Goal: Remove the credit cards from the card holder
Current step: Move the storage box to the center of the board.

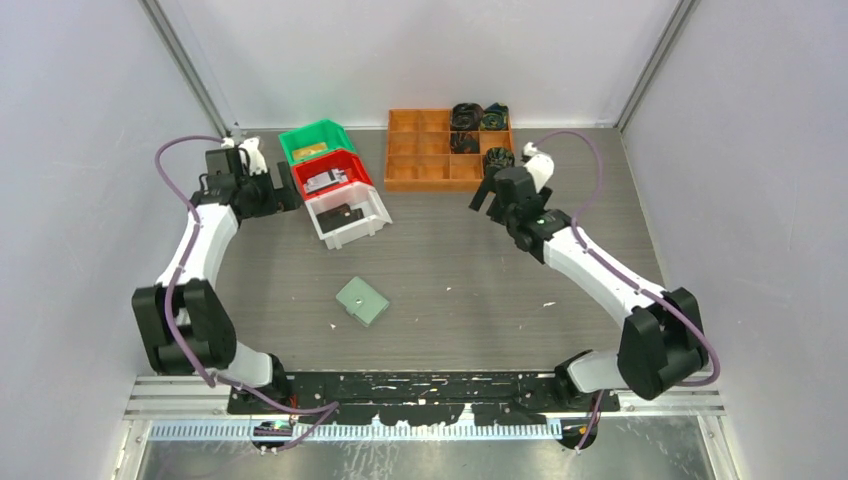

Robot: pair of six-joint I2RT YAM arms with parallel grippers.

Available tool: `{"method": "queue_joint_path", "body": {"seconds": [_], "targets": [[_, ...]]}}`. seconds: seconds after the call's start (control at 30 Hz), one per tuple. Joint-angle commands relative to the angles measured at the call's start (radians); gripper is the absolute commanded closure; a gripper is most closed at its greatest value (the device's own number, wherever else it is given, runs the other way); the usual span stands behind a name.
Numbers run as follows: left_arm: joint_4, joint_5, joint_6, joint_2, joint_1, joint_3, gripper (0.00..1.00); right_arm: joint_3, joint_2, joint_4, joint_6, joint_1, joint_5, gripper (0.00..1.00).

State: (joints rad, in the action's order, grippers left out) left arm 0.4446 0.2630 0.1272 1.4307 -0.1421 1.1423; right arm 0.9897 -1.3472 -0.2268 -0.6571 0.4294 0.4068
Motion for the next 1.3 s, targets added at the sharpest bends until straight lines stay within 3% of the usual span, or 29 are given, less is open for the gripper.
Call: {"method": "queue_joint_path", "body": {"seconds": [0.0,0.2,0.5,0.8,0.97,1.13,1.27], "targets": [[0.052,-0.039,0.102,0.104,0.031,0.113,0.0,0.088,-0.055,-0.11,0.088,0.121,0.014,0.01],[0.065,-0.146,0.145,0.296,0.084,0.283,0.06,0.1,-0.09,-0.144,0.153,0.253,-0.034,0.01],[0.113,-0.213,0.14,0.541,0.093,0.534,0.31,0.076,-0.065,-0.16,0.181,0.311,-0.069,0.01],[0.095,-0.253,0.094,0.609,0.11,0.536,0.5,0.094,-0.064,-0.173,0.21,0.329,-0.11,0.0],[0.081,-0.292,0.047,0.615,0.11,0.526,0.67,0.097,-0.052,-0.182,0.216,0.346,-0.115,0.01],[0.041,-0.36,-0.063,0.587,0.109,0.491,0.86,0.084,-0.027,-0.187,0.218,0.354,-0.117,0.01],[0.022,-0.391,-0.166,0.558,0.095,0.459,0.92,0.077,-0.012,-0.188,0.215,0.356,-0.126,0.01]]}}
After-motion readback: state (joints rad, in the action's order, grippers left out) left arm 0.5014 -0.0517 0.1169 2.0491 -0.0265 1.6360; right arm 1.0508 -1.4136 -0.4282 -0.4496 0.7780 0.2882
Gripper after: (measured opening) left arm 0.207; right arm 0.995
